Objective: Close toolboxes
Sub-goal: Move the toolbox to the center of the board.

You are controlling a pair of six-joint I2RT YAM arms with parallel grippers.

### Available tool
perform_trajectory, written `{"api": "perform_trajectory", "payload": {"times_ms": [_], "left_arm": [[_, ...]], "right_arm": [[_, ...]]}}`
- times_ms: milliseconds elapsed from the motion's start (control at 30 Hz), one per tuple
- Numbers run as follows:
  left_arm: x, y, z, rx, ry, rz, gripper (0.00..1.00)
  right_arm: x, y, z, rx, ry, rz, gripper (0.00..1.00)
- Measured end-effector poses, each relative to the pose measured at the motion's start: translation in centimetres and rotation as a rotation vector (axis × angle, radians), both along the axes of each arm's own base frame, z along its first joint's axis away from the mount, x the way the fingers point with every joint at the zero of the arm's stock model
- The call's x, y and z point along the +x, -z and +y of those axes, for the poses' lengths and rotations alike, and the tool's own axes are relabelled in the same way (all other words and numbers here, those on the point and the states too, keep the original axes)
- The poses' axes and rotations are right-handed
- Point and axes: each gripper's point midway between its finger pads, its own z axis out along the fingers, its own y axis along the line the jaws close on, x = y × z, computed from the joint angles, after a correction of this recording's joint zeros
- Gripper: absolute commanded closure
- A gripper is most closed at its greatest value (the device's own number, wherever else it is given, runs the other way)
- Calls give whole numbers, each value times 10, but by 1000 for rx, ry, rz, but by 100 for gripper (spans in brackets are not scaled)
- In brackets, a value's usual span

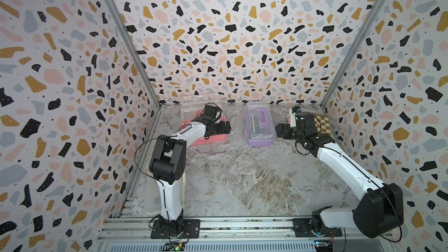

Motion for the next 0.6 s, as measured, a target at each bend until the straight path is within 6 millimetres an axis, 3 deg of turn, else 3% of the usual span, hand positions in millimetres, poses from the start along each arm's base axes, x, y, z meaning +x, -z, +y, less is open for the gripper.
{"api": "perform_trajectory", "payload": {"times_ms": [167,300,467,600], "left_arm": [[-9,0,-27,-35,56,3,0],[-20,-13,-60,-101,100,-30,1],[-44,-15,-86,-201,104,1,2],[-65,-19,-113,-294,114,28,2]], "right_arm": [[-23,-2,4,40,-2,-10,15],[-34,13,12,47,-16,25,16],[-46,34,17,46,-25,76,18],[-57,40,19,55,-32,92,20]]}}
